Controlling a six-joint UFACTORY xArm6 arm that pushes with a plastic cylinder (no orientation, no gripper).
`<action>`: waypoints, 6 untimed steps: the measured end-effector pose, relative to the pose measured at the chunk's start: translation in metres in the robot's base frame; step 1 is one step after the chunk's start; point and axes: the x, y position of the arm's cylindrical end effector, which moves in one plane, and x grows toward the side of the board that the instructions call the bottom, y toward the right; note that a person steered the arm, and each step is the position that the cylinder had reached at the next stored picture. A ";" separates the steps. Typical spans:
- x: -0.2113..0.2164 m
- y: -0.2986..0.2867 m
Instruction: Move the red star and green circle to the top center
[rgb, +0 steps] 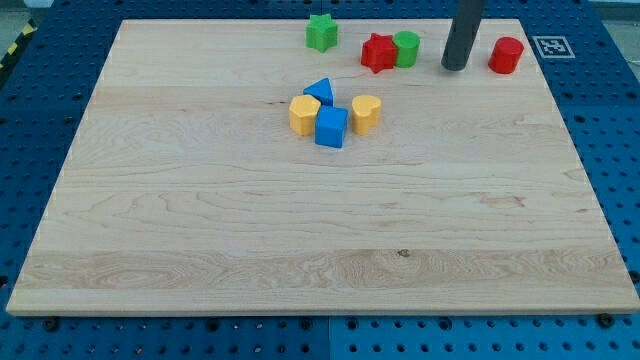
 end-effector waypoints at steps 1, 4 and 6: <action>-0.009 -0.001; -0.009 -0.061; -0.009 -0.110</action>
